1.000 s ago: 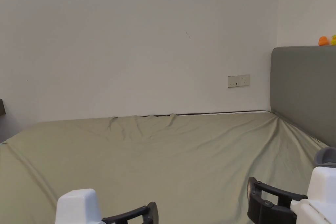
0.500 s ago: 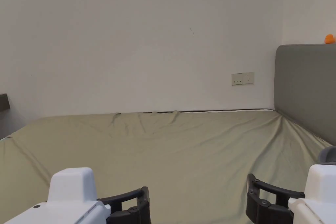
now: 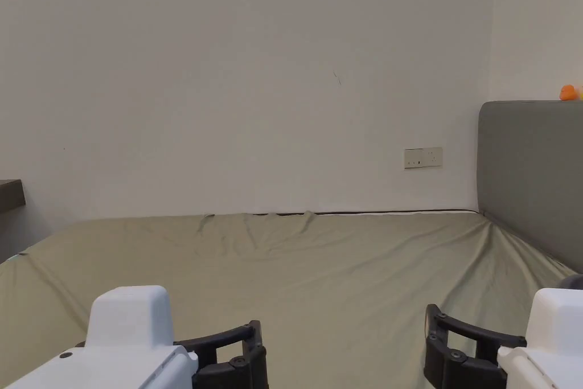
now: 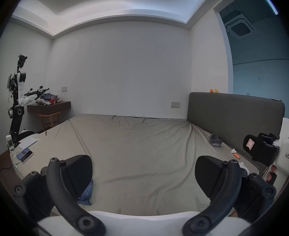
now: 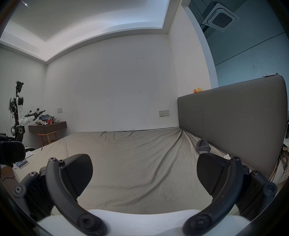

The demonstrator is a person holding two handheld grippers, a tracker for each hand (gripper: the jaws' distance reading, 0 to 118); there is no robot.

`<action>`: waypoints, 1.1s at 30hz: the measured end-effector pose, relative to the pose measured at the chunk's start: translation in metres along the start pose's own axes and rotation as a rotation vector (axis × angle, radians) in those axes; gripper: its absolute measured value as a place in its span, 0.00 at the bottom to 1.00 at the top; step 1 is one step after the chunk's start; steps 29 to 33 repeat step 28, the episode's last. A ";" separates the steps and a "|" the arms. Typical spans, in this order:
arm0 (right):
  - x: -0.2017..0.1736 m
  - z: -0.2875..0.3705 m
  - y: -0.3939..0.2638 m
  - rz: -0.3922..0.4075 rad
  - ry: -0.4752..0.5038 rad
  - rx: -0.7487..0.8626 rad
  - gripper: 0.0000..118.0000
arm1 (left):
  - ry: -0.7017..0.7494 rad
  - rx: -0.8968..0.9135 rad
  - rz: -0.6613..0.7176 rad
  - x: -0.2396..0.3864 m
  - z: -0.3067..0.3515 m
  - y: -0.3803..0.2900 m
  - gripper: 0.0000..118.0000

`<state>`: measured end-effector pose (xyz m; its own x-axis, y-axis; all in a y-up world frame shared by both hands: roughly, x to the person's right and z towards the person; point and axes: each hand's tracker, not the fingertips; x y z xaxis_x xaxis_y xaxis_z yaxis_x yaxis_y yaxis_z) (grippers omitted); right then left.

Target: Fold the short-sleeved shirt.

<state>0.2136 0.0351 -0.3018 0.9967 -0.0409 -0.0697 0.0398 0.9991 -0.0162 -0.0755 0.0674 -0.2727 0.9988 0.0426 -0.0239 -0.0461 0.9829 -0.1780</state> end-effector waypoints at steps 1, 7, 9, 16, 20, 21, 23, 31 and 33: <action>-0.001 0.002 0.001 0.003 0.001 0.006 1.00 | 0.007 0.002 -0.008 0.002 0.003 0.002 0.99; -0.004 0.012 0.008 0.020 0.006 0.040 1.00 | 0.022 0.082 -0.089 0.012 0.023 0.012 1.00; -0.003 0.012 0.009 0.014 0.004 0.039 1.00 | 0.038 0.101 -0.119 0.015 0.021 0.014 1.00; 0.002 0.020 0.009 0.011 -0.006 0.028 1.00 | 0.035 0.036 -0.110 0.013 0.004 0.008 1.00; 0.005 0.021 0.011 0.020 -0.029 0.035 1.00 | 0.030 0.021 -0.114 0.013 0.005 0.005 1.00; 0.005 0.021 0.011 0.020 -0.032 0.035 1.00 | 0.025 0.024 -0.112 0.013 0.006 0.006 1.00; 0.007 0.021 0.014 0.014 -0.025 0.029 1.00 | 0.005 0.029 -0.092 0.011 0.009 0.006 1.00; 0.008 0.025 0.009 -0.041 -0.007 0.011 1.00 | -0.008 0.025 -0.079 0.010 0.011 0.005 1.00; 0.008 0.025 0.009 -0.041 -0.007 0.011 1.00 | -0.008 0.025 -0.079 0.010 0.011 0.005 1.00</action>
